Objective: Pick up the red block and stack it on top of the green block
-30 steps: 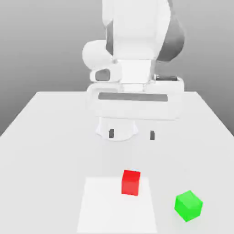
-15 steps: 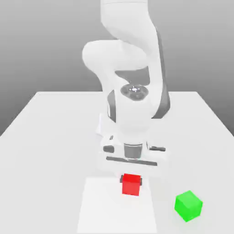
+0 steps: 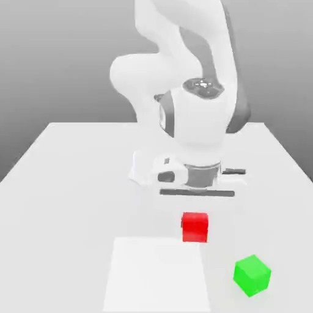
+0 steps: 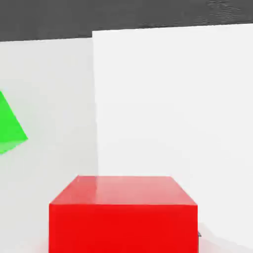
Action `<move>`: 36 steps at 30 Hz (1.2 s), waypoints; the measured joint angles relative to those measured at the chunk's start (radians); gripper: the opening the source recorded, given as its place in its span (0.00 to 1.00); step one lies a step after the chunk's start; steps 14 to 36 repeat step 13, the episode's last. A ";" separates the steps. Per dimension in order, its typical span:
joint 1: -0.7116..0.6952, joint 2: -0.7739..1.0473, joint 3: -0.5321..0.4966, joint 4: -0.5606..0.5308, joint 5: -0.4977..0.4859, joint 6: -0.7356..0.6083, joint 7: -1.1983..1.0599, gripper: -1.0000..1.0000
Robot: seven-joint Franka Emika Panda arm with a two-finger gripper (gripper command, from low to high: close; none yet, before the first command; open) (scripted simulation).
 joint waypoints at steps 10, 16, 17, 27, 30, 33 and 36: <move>0.107 0.244 0.010 0.189 -0.116 0.050 -0.067 1.00; 0.107 0.244 0.010 0.189 -0.116 0.050 -0.067 1.00; 0.107 0.244 0.010 0.189 -0.116 0.050 -0.067 1.00; 0.107 0.244 0.010 0.189 -0.116 0.050 -0.067 1.00; 0.107 0.244 0.010 0.189 -0.116 0.050 -0.067 1.00; 0.107 0.244 0.010 0.189 -0.116 0.050 -0.067 1.00; 0.107 0.244 0.010 0.189 -0.116 0.050 -0.067 1.00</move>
